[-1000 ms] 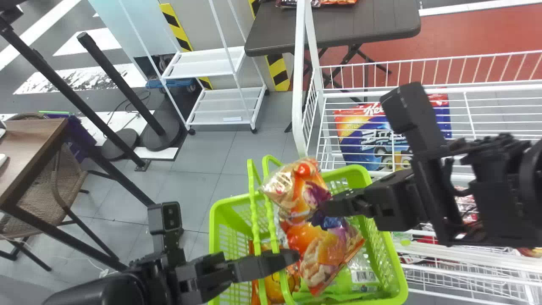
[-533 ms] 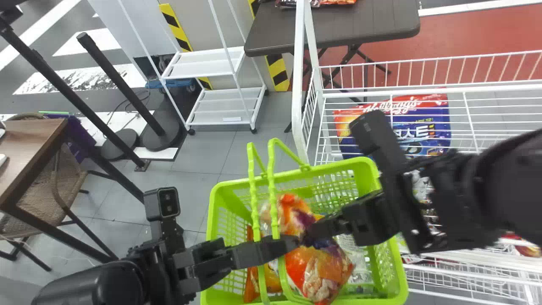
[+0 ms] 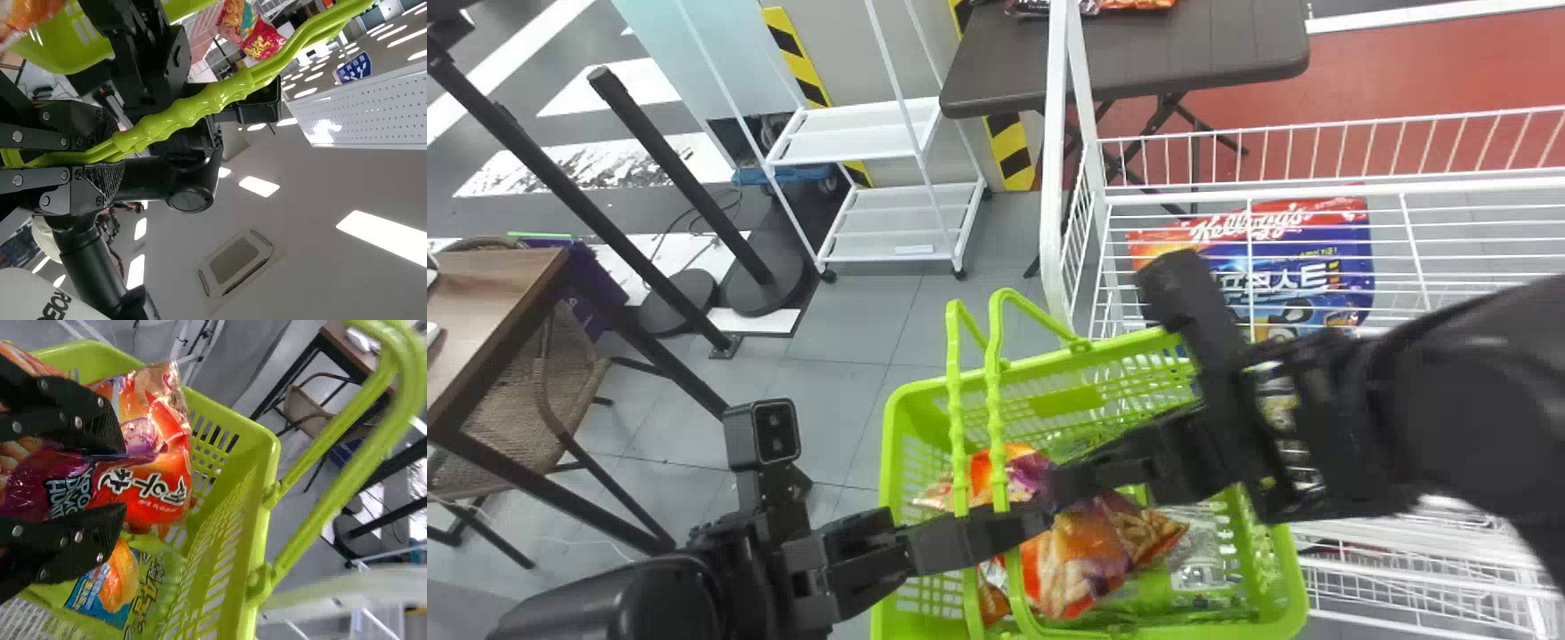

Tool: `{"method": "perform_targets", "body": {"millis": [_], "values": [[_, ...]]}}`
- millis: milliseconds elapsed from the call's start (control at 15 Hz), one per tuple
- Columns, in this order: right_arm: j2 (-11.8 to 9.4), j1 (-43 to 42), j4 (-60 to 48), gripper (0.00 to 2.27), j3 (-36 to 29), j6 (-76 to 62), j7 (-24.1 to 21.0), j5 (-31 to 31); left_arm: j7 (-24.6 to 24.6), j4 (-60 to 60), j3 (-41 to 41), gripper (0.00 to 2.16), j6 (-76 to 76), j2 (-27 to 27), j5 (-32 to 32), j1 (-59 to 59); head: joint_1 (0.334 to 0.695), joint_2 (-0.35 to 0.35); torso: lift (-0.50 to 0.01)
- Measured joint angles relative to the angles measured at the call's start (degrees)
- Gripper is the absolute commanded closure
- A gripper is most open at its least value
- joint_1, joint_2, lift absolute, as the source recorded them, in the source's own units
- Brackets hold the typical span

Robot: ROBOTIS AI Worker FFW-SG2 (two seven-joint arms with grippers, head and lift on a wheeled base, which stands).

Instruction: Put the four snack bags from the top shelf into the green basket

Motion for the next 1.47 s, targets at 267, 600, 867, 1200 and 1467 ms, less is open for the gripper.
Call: {"method": "perform_targets", "body": {"millis": [267,600,867,1200,1467], "values": [[-3.3,6.5,-13.7,0.06,-16.9,1.9,1.6,-1.0,0.0,0.8,1.2,2.15,-0.1,0.0,0.0,0.1,0.695,0.350,0.000],[-5.5,9.1,-16.3,0.08,-32.3,-9.1,2.1,8.2,0.0,3.2,2.5,2.15,-1.3,0.1,0.0,0.4,0.695,0.082,0.000],[-5.6,7.7,-9.8,0.08,-37.0,-23.1,1.3,18.0,0.0,4.6,2.8,2.15,-1.6,0.1,-0.1,0.6,0.695,-0.046,0.000],[-5.6,1.9,2.2,0.08,-41.4,-30.2,-0.1,25.7,0.0,6.0,2.9,2.15,-2.5,0.1,-0.1,0.9,0.695,-0.170,0.000],[-6.0,-4.6,12.6,0.09,-42.5,-31.5,-0.1,31.5,0.0,6.4,2.9,2.15,-3.0,0.1,-0.1,0.9,0.695,-0.217,0.000]]}}
